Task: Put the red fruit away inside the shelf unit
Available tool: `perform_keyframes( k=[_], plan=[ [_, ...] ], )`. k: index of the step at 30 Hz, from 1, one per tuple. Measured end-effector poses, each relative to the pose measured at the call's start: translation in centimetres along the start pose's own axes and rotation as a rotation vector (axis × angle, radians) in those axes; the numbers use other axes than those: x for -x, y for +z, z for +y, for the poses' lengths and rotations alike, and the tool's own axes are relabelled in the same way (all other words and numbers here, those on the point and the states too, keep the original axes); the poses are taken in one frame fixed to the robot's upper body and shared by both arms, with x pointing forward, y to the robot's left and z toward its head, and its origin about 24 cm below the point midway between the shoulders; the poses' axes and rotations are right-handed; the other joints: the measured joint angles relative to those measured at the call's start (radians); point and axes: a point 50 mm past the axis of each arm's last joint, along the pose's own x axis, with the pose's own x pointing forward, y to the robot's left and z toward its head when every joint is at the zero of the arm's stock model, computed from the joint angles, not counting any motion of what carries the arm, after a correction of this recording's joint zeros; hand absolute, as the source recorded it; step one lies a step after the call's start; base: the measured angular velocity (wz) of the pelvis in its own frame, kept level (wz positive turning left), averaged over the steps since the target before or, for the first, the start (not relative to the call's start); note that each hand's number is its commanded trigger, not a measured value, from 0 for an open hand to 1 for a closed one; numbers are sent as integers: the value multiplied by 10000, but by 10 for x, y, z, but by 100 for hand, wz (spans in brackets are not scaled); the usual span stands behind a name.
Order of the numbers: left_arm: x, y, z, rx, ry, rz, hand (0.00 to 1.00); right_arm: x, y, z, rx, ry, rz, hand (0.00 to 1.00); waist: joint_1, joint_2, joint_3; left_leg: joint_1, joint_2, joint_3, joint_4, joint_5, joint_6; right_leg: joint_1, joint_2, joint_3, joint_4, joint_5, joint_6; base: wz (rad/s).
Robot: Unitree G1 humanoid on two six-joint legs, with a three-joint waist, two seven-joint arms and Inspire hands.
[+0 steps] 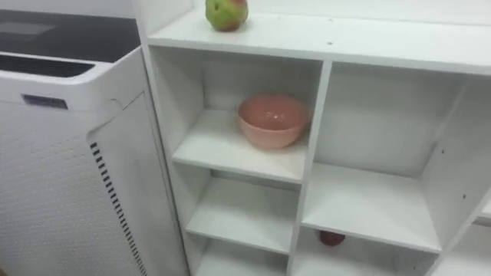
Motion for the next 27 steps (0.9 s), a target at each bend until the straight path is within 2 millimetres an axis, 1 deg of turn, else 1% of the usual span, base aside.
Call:
perform_keyframes(
  k=[1, 2, 3, 4, 5, 6, 7, 8, 10, 13, 14, 16, 20, 22, 24, 27],
  plan=[
    [0, -1, 1, -44, 69, 31, 0, 2, -7, -9, 546, -108, 339, 0, -134, -68, -6, 296, 1, -5, -131, -22, -32, 286, 35, -11, -162, 4, 10, 0],
    [0, -1, 2, -87, 110, 68, 0, 4, -12, -14, 846, -160, 531, 0, -168, -96, -12, 427, 2, -4, -208, -26, -40, 415, 53, -14, -245, 4, 11, 0],
    [0, -3, 1, -211, 136, 99, 0, 7, -20, -22, 1594, -259, 920, 0, -192, -107, 8, 623, 8, 0, -244, -50, -78, 644, 83, -9, -350, 2, 15, -7],
    [1, -4, -1, -190, 111, 150, 0, 10, -27, -32, 2308, -367, 1287, 0, -196, -126, -4, 829, 18, 26, -344, -86, -109, 818, 109, 29, -422, -2, 22, -11],
    [2, -6, -3, -104, 92, 207, 0, 12, -31, -36, 2780, -433, 1480, 0, -196, -103, -7, 921, 22, 65, -415, -89, -114, 864, 110, 61, -425, -6, 27, -15],
    [3, -7, -7, -1, 23, 314, 0, 14, -37, -44, 3881, -572, 1882, 0, -219, -97, 0, 1097, 21, 105, -539, -91, -117, 978, 118, 103, -465, -12, 34, -14],
    [3, -8, -12, 6, -86, 360, 0, 18, -44, -51, 4960, -676, 2299, 0, -232, -126, -15, 1218, 22, 123, -551, -96, -126, 1100, 146, 154, -547, -10, 33, -10],
    [4, -8, -14, 22, -137, 393, 0, 20, -48, -55, 5491, -683, 2521, 0, -242, -122, -8, 1286, 22, 120, -568, -101, -134, 1159, 153, 173, -570, -10, 33, -6],
    [5, -11, -19, -29, -297, 554, 0, 26, -59, -67, 7157, -663, 3333, 0, -246, -86, -3, 1512, 39, 114, -686, -121, -157, 1331, 180, 332, -576, -13, 38, -5],
    [5, -11, -19, -16, -257, 649, 0, 29, -65, -69, 8743, -442, 3789, 0, -293, -127, 5, 1628, 70, 101, -699, -128, -165, 1434, 210, 360, -580, -11, 34, -1],
    [5, -12, -18, 8, -228, 689, 0, 29, -66, -70, 9021, -398, 3848, 0, -358, -117, 22, 1674, 70, 101, -703, -128, -166, 1476, 215, 403, -587, -11, 34, 0],
    [6, -21, -17, 63, -186, 1097, 0, 31, -70, -72, 9620, -338, 4051, 0, -438, -204, 39, 1889, 54, 98, -729, -135, -165, 1695, 217, 504, -615, -16, 36, 0],
    [7, -29, -19, -331, -296, 1642, 0, 37, -78, -81, 9943, -410, 4501, 0, -453, -217, 6, 2020, 14, 109, -681, -182, -146, 1833, 221, 627, -758, -55, 41, 0],
    [9, -34, -20, -370, -408, 1902, 0, 38, -82, -83, 10031, -415, 4672, 0, -463, -240, 0, 2027, -3, 114, -683, -180, -144, 1822, 239, 837, -757, -73, 49, -4],
    [9, -35, -21, -362, -522, 1994, 0, 39, -83, -85, 10029, -505, 4761, 0, -496, -223, -35, 2034, -10, 127, -679, -179, -140, 1830, 242, 863, -755, -70, 46, 0],
    [8, -32, -23, -208, -730, 1965, 0, 40, -87, -84, 9932, -492, 4747, 0, -544, -229, -45, 2034, 3, 131, -660, -178, -139, 1842, 268, 886, -747, -60, 31, 0]
  ],
)
